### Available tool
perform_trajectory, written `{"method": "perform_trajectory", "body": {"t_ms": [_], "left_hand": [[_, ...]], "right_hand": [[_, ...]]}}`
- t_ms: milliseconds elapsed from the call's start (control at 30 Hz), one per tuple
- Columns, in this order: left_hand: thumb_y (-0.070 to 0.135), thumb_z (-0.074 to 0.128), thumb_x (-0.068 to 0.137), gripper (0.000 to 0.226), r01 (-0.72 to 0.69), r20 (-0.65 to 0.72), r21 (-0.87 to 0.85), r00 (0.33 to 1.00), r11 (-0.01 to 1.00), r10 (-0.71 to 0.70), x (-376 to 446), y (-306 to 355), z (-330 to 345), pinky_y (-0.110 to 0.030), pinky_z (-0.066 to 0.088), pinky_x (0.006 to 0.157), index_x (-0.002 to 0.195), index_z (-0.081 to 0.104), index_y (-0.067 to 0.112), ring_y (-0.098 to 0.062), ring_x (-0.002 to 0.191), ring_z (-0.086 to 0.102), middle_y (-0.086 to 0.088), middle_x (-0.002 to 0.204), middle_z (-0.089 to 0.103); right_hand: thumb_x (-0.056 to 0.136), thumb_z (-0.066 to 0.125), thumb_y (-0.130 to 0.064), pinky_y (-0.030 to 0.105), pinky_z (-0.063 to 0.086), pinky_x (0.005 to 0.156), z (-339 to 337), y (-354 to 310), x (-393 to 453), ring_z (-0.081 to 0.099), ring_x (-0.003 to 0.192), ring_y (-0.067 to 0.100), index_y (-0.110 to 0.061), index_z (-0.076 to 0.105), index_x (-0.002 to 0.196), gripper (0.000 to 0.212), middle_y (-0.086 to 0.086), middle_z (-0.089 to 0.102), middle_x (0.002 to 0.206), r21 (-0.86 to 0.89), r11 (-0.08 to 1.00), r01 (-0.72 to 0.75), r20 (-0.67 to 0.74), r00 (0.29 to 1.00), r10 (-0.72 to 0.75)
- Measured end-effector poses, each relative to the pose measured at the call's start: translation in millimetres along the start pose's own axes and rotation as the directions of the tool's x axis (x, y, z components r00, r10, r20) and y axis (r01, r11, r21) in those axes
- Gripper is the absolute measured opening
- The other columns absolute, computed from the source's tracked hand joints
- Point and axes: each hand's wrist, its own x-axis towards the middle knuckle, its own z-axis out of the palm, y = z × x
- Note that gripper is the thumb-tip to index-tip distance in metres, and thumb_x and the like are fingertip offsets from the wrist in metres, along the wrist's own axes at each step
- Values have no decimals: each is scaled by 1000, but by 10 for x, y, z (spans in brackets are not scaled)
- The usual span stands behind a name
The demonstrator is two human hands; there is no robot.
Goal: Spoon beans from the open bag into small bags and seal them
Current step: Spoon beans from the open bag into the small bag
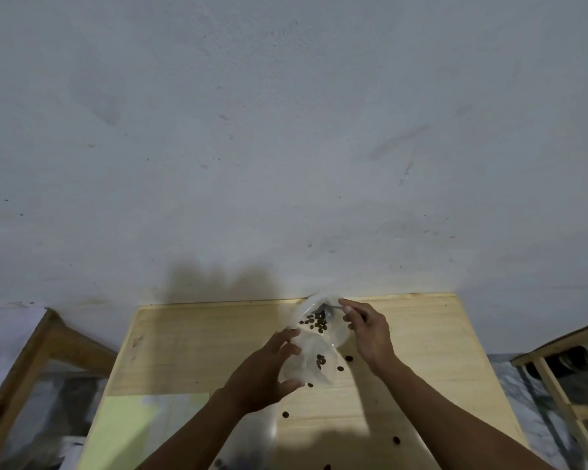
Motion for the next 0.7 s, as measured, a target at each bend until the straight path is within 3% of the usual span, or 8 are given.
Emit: {"method": "perform_trajectory", "body": {"t_ms": [133,300,400,500,633,700], "left_hand": [[53,65,81,51,29,-6,7,1000,1000,-28,30,-38,18,-30,53,82,119,52,23,-8,127,48,19,155,23],[56,63,80,49,51,-44,-27,998,998,-52,67,-74,82,-34,54,84,115,55,23,-11,123,54,18,155,25],[57,62,79,49,52,-48,-13,997,999,-52,68,-58,88,-32,53,85,114,54,24,-11,122,54,17,155,25],[56,63,80,46,21,-50,5,999,1000,-21,54,-30,71,-32,55,80,113,51,26,-11,121,55,19,155,23],[54,63,82,47,-22,-38,44,999,999,24,30,-18,39,-22,48,81,117,52,25,-8,137,39,21,156,20],[53,63,83,47,-31,-36,57,999,998,33,31,-5,40,-20,45,81,119,52,25,-8,140,35,22,157,18]], "right_hand": [[97,57,-26,26,49,72,76,108,-83,65,79,13,-20,74,105,19,-4,73,100,105,983,-154,-46,986,159],[100,53,-17,19,47,70,-20,222,-172,59,81,13,-12,74,100,21,2,71,96,180,952,-246,-20,967,253],[100,54,-19,22,48,74,-104,251,-186,62,83,12,-12,75,97,22,1,73,96,155,958,-240,32,971,238],[100,53,-19,16,48,71,-213,176,-149,63,81,5,-14,74,100,22,-6,74,98,105,980,-166,36,986,163],[100,53,-19,18,48,71,-287,152,-126,63,78,5,-17,74,103,21,-10,71,100,13,999,-29,12,999,29],[100,53,-20,23,48,72,-276,182,-164,64,77,9,-16,73,101,21,-8,72,99,7,998,-65,9,998,65]]}}
